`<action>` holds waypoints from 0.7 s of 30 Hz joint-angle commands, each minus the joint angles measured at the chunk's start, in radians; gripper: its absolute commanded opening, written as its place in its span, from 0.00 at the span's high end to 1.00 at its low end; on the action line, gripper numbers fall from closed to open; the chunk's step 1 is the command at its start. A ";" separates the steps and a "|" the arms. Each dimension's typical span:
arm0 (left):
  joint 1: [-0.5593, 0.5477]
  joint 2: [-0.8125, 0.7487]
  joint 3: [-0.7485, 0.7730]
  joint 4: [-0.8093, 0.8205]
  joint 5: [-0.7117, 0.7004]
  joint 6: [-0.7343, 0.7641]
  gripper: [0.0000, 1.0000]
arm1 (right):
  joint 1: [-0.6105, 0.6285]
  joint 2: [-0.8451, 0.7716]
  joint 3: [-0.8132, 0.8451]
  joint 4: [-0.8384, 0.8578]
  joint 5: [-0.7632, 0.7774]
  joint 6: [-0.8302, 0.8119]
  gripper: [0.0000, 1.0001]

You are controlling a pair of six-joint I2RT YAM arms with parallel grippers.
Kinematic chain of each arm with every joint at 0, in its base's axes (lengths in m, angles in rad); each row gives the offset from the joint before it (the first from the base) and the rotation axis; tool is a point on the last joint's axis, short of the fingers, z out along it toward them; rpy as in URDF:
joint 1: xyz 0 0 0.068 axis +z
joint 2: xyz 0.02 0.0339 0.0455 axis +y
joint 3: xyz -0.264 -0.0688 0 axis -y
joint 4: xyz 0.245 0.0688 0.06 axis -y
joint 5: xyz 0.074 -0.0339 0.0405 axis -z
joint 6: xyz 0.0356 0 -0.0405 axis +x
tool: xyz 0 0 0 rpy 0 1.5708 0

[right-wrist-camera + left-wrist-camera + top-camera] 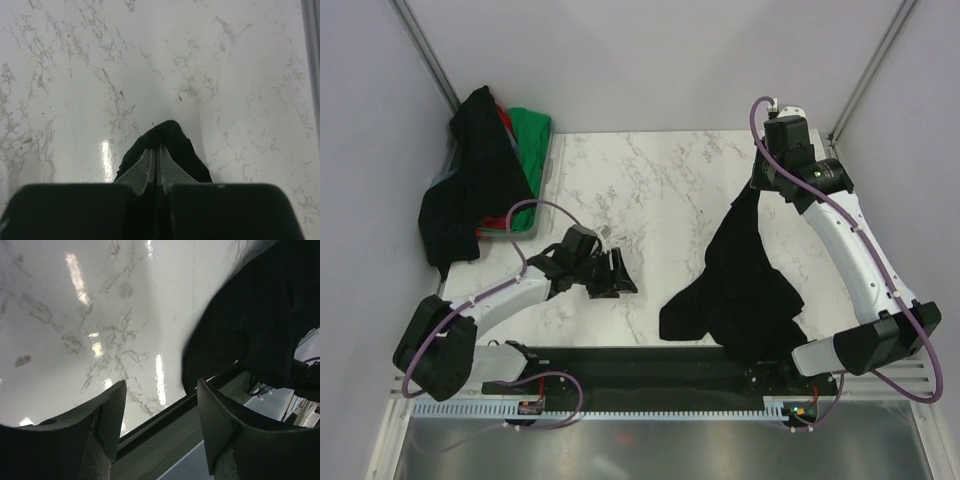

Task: Fold and stack the t-shirts
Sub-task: Flatten the tshirt out

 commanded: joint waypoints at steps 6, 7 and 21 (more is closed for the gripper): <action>-0.108 0.098 -0.116 0.286 -0.003 -0.142 0.35 | -0.098 -0.056 -0.105 0.132 -0.168 0.017 1.00; -0.125 0.101 -0.142 0.336 0.003 -0.168 0.35 | -0.112 -0.051 -0.112 0.137 -0.175 0.017 1.00; -0.177 0.252 -0.059 0.293 -0.099 -0.155 0.37 | -0.158 -0.067 -0.237 0.231 -0.202 0.031 1.00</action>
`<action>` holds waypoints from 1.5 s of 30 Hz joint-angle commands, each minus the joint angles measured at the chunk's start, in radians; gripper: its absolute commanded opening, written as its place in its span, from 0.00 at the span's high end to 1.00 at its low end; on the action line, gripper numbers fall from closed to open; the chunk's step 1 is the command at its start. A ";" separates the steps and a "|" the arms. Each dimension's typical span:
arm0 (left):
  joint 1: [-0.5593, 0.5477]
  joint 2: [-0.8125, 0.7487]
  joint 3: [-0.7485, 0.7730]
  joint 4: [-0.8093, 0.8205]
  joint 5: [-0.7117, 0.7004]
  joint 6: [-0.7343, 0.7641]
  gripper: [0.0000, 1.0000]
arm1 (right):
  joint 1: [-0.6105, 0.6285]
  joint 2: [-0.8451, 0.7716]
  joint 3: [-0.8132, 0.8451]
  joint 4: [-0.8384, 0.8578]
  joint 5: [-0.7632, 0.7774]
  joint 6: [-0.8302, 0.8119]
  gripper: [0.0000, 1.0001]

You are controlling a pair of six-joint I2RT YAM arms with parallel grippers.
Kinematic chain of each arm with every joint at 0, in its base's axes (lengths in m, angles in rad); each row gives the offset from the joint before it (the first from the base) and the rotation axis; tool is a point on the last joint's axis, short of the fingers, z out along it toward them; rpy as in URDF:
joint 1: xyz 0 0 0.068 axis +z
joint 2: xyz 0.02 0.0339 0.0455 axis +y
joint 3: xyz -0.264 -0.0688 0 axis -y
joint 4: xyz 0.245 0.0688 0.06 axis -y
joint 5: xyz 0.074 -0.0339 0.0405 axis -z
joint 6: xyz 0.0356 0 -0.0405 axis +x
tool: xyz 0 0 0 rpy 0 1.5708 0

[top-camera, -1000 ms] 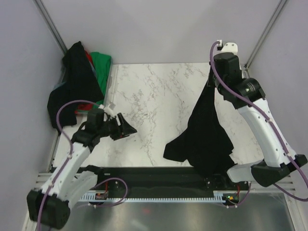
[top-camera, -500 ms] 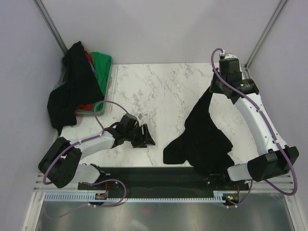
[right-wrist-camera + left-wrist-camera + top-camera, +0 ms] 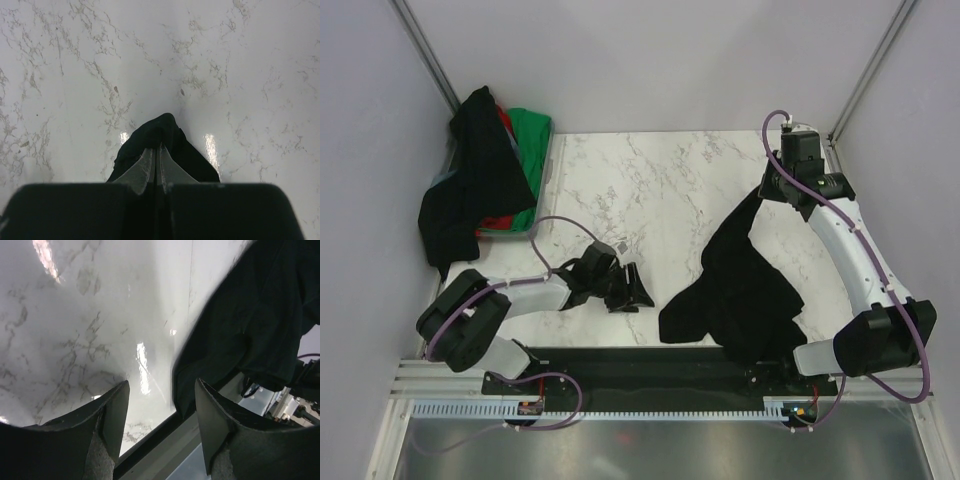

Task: Fold and stack the t-shirts
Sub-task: Flatten the tshirt out

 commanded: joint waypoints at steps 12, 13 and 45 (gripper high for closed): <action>-0.053 0.184 0.271 -0.284 -0.312 0.052 0.35 | -0.011 -0.034 -0.045 0.088 -0.012 0.029 1.00; -0.055 0.229 0.310 -0.348 -0.332 0.056 0.35 | -0.010 -0.034 -0.046 0.088 -0.015 0.035 1.00; -0.161 -0.148 0.185 -0.368 -0.199 0.152 0.28 | -0.013 -0.126 -0.190 0.122 -0.043 0.058 1.00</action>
